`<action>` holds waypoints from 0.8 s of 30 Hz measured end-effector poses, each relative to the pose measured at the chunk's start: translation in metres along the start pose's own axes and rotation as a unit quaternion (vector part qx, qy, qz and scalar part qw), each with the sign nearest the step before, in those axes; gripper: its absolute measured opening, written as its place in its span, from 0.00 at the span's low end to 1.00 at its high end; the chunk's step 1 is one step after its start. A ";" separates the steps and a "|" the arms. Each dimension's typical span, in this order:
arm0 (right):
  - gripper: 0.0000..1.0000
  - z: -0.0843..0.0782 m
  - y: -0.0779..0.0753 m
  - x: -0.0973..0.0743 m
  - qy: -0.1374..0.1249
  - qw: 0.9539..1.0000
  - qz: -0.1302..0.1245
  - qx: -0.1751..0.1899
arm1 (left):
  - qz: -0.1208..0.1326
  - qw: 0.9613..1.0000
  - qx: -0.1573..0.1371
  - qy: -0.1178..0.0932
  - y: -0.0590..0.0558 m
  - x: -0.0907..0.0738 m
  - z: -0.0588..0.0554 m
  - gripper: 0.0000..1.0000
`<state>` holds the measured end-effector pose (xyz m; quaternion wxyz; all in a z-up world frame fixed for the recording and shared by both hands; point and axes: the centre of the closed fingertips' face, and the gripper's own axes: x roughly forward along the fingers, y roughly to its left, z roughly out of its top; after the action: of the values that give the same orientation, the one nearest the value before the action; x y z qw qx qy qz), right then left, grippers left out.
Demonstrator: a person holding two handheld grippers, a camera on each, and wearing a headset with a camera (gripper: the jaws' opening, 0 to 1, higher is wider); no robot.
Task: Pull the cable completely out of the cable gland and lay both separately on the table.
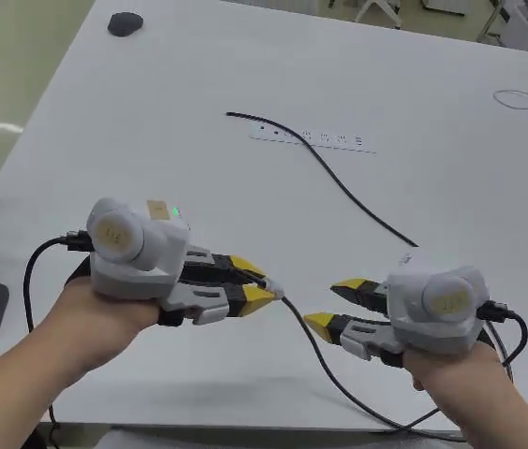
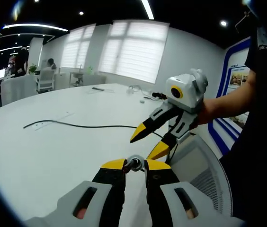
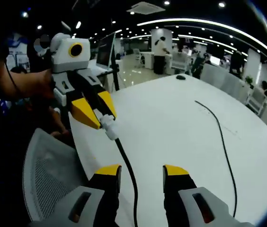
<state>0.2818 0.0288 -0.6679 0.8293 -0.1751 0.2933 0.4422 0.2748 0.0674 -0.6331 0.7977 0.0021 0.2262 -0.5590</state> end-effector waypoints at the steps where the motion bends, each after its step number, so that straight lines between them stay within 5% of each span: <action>1: 0.36 0.007 0.004 0.002 -0.010 1.000 0.005 -0.002 | 0.000 1.000 -0.001 0.001 0.000 0.000 -0.001 0.15; 3: 0.36 0.018 0.014 0.006 -0.021 1.000 0.021 -0.007 | 0.001 1.000 -0.001 0.002 0.001 -0.001 -0.002 0.15; 6: 0.32 0.017 0.018 0.012 0.007 0.997 0.013 -0.072 | 0.000 1.000 -0.005 0.001 0.000 -0.001 -0.002 0.15; 13: 0.23 0.011 0.027 0.024 0.018 0.994 0.016 -0.106 | -0.001 1.000 -0.006 0.000 -0.001 -0.001 -0.002 0.15; 19: 0.09 0.011 0.022 0.023 0.011 0.995 0.004 -0.103 | -0.001 1.000 -0.009 0.001 -0.002 -0.001 -0.003 0.15; 24: 0.08 0.012 0.023 0.023 0.001 0.995 0.009 -0.095 | -0.002 1.000 -0.013 0.000 -0.002 0.001 -0.003 0.15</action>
<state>0.2764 0.0623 -0.6738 0.8045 -0.2508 0.2524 0.4756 0.2721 0.0669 -0.6358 0.7966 -0.0086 0.2328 -0.5579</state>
